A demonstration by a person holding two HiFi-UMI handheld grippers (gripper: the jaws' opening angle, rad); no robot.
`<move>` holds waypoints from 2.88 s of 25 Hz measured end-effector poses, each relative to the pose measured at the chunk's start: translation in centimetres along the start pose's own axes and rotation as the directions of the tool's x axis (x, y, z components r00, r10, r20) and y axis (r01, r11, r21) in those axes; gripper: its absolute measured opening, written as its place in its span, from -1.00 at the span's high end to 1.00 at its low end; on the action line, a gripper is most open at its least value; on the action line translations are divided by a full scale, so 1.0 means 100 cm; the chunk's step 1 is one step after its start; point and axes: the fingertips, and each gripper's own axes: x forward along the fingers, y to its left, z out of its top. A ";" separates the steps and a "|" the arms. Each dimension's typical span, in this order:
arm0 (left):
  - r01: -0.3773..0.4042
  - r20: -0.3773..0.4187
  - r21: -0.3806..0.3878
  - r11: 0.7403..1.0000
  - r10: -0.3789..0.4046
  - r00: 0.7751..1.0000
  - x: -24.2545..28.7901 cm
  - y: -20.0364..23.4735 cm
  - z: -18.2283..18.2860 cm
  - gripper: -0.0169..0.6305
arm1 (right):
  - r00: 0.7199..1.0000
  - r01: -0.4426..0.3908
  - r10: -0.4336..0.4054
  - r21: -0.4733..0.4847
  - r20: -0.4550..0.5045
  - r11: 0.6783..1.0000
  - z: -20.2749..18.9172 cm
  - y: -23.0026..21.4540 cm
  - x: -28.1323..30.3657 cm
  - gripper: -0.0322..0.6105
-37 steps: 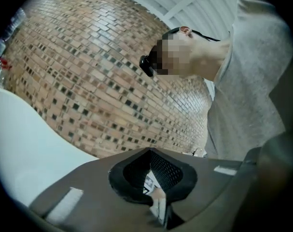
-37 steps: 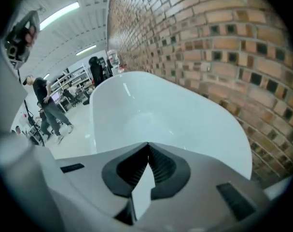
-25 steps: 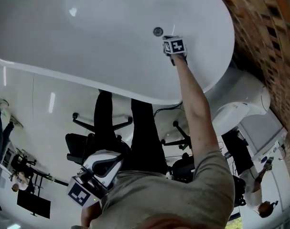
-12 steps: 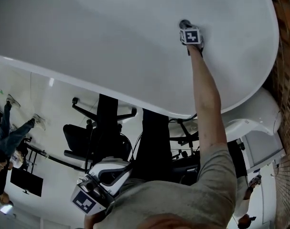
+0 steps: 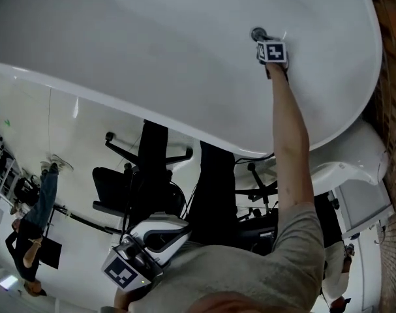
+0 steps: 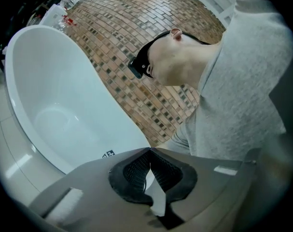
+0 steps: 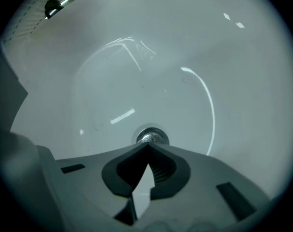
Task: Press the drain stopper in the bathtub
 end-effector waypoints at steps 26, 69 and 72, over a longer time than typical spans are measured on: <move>0.499 0.078 0.739 0.452 -0.793 0.604 -0.241 -0.289 0.265 0.97 | -0.020 -0.212 -0.258 0.248 0.966 0.945 -0.095 0.354 -0.961 0.90; 0.536 -0.006 0.795 0.283 -0.881 0.474 -0.256 -0.422 0.216 0.97 | -0.265 0.355 0.137 -0.035 0.954 0.934 -0.122 0.451 -1.139 0.90; 0.532 0.006 0.793 0.295 -0.878 0.478 -0.256 -0.418 0.219 0.97 | -0.246 0.361 0.142 -0.045 0.959 0.932 -0.116 0.451 -1.135 0.90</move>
